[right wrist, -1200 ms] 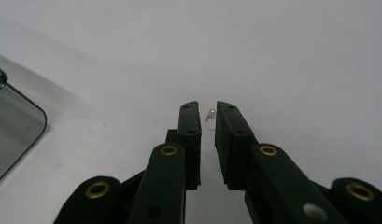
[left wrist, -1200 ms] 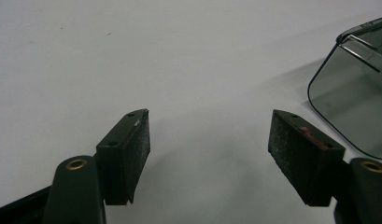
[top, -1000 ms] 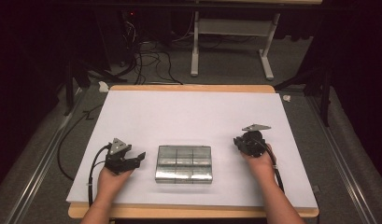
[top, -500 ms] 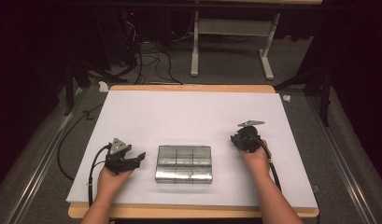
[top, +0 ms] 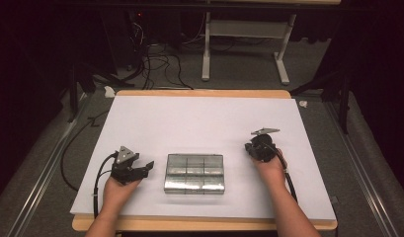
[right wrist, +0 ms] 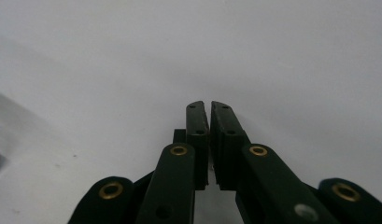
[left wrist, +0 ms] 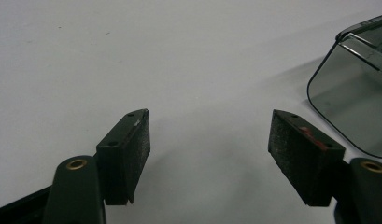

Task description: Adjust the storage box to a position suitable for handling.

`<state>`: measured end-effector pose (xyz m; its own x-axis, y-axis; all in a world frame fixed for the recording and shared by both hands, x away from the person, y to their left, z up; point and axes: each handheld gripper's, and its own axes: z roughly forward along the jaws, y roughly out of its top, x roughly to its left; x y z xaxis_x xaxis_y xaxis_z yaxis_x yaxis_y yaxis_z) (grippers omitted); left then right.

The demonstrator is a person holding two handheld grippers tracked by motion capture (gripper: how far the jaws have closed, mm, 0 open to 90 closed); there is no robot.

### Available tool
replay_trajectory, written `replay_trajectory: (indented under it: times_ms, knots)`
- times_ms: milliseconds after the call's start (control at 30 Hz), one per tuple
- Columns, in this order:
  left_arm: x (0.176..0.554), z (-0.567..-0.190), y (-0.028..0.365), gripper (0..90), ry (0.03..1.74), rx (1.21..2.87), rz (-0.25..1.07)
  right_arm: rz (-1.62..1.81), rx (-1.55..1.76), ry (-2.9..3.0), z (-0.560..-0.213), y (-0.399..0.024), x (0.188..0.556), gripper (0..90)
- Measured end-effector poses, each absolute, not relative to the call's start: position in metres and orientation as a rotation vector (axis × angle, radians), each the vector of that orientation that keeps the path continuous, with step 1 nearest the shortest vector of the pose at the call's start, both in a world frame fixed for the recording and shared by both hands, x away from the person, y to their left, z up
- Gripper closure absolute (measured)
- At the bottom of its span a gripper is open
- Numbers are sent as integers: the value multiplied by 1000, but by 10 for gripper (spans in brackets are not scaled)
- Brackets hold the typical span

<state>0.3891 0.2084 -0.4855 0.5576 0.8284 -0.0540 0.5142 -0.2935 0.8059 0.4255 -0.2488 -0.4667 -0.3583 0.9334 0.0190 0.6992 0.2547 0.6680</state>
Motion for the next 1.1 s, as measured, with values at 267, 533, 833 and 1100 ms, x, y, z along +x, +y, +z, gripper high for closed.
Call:
replay_trajectory:
  times_ms: [267, 533, 833, 1100]
  knots:
    - [389, -485, 209, 301, 1081, 1972, 481, 870, 1446, 2148, -448, -256, 411, 900]
    - [389, -485, 208, 301, 1084, 1970, 484, 885, 1460, 2134, -446, -270, 395, 900]
    - [389, -485, 208, 302, 1084, 1977, 483, 911, 1460, 2188, -459, -264, 393, 796]
    - [389, -485, 208, 301, 1085, 1969, 483, 817, 1419, 2238, -469, -251, 394, 866]
